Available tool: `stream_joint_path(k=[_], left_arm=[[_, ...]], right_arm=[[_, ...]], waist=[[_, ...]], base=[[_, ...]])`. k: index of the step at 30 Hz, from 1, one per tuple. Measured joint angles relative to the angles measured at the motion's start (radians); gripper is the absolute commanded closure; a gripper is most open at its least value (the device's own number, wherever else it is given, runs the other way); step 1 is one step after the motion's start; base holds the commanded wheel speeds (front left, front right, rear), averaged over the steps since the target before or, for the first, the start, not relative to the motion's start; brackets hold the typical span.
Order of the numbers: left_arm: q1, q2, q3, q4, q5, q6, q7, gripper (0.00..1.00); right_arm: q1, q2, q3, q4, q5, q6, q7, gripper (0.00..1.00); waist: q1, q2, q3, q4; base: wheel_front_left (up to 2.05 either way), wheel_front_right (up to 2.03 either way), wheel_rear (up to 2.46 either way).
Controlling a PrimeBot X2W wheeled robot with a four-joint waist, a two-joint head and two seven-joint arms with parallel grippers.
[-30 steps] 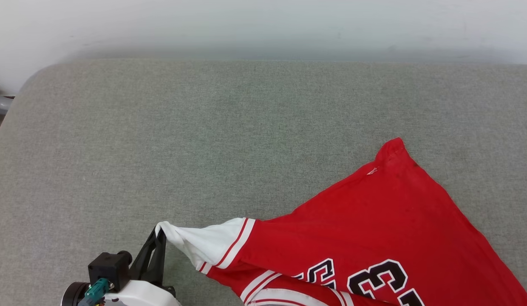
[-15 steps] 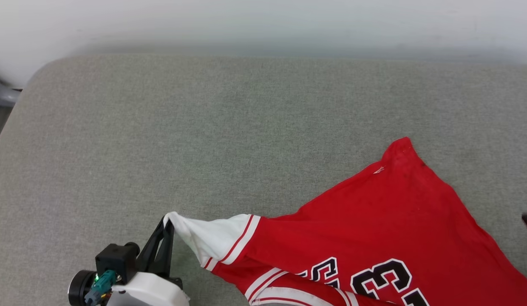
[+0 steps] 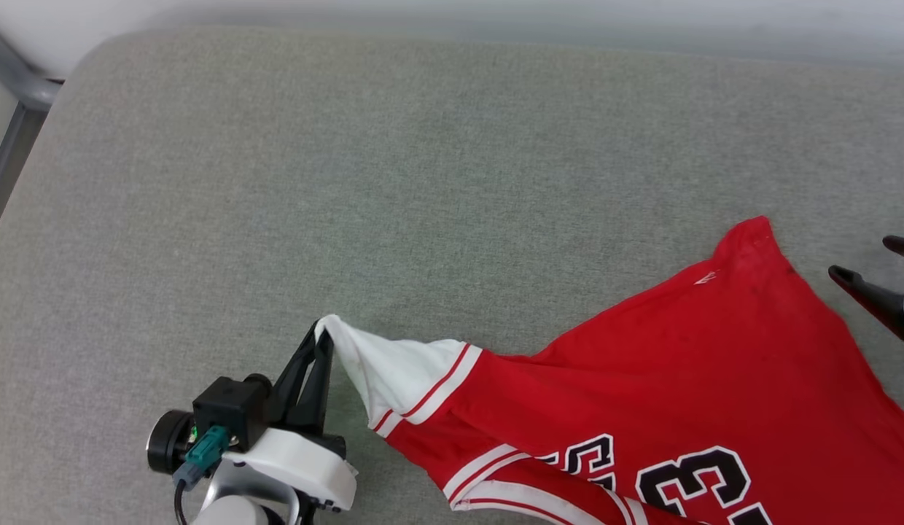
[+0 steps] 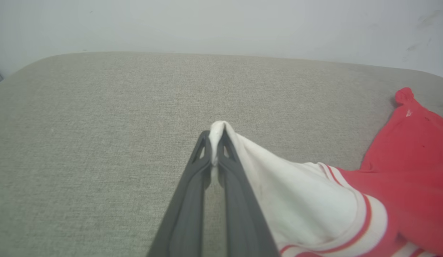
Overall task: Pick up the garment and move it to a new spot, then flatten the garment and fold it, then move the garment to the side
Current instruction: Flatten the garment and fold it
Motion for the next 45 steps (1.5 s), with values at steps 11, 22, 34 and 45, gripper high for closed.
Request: stream_joint_path(k=[11, 22, 34, 45], left_arm=[[-0.063, -0.033, -0.015, -0.022, 0.031, -0.006, -0.001, 1.00], [-0.091, -0.062, -0.019, -0.017, 0.052, -0.015, -0.001, 1.00], [-0.083, -0.057, 0.001, 0.014, 0.053, -0.022, -0.001, 1.00], [-0.105, 0.023, 0.040, -0.047, 0.074, -0.018, 0.011, 1.00]], right_arm=[[-0.322, 0.055, 0.260, 0.246, -0.011, 0.000, 0.110, 0.00], [-0.401, 0.074, 0.422, 0.435, 0.049, -0.002, 0.036, 0.00], [-0.437, 0.077, 0.554, 0.487, 0.125, 0.000, -0.216, 1.00], [-0.433, 0.020, 0.551, 0.418, 0.163, 0.000, -0.517, 1.00]], waist=[[0.0000, 0.0000, 0.101, 0.049], [-0.0002, -0.0001, 0.166, 0.081], [-0.0001, 0.0000, 0.103, 0.048], [-0.0001, 0.0000, -0.049, -0.017]], base=[[0.00, 0.00, 0.00], [0.00, 0.00, 0.00], [0.00, 0.00, 0.00], [0.00, 0.00, 0.00]])
